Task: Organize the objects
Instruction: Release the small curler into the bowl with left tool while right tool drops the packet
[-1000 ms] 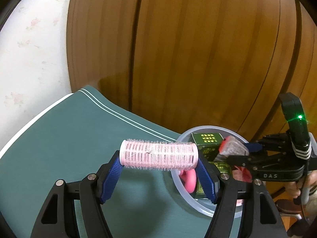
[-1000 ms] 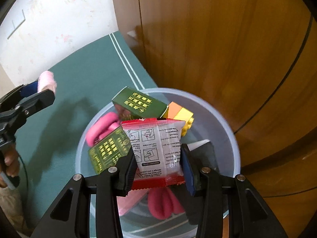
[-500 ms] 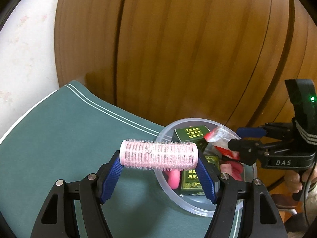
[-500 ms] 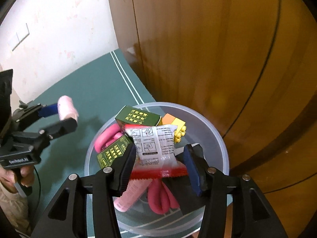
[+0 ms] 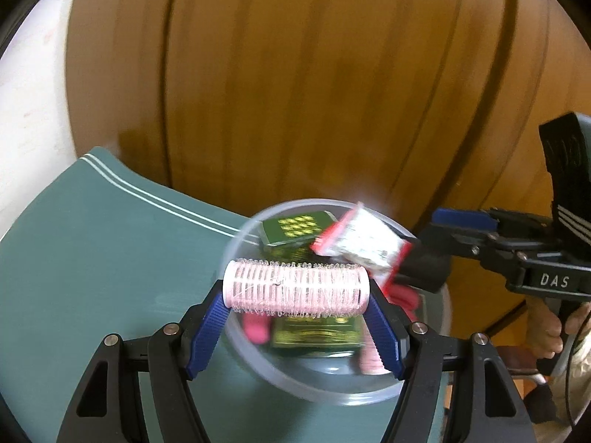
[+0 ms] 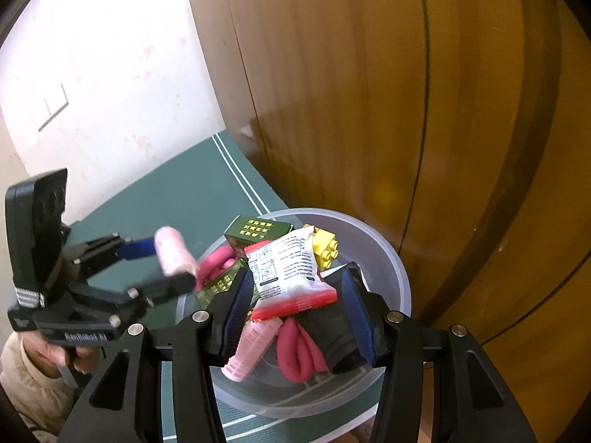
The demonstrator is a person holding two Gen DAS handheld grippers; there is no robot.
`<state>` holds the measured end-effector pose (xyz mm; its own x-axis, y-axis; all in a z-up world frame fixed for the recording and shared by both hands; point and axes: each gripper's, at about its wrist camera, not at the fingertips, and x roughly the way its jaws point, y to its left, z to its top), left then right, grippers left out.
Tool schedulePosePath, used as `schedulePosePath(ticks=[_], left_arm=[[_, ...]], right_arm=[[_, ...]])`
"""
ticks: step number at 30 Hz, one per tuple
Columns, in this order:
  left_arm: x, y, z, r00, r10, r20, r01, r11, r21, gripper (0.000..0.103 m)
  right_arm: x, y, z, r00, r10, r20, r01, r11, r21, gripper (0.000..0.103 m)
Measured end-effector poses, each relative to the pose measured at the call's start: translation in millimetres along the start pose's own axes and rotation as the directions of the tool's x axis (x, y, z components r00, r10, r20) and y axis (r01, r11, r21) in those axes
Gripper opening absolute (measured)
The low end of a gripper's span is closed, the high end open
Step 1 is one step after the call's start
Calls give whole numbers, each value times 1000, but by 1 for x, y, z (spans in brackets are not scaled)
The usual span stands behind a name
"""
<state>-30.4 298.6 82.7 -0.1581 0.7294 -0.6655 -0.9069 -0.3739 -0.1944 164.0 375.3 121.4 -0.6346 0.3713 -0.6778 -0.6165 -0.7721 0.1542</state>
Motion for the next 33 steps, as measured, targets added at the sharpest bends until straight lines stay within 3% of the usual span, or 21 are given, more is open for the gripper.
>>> schedulePosePath(ticks=[11,20,22,24,29,33], left_arm=[[22,-57,-9,996,-65,-66,70,994,82,74],[32,-64,-14,995,-22,-94,29,997,68,76],[30,-65,-15,996,-12,-90,18,997,69,89],[30,-68,-17,996,-9,-84,15,997,71,94],[24,-66,-20,997,1,-73,3,998,65,94],[10,-64,-22,998,54,-39,-51,996,77,94]], right_arm=[[-23,-10,-7,994,11,109,-13,1000,16,52],[-19,-23,-15,993,40,110,-43,999,29,52],[-22,-22,-17,993,42,112,-45,999,26,52],[-24,-22,-18,992,45,115,-48,999,24,52],[-34,-13,-18,991,40,125,-44,999,25,53],[-39,-10,-20,990,31,139,-35,999,29,62]])
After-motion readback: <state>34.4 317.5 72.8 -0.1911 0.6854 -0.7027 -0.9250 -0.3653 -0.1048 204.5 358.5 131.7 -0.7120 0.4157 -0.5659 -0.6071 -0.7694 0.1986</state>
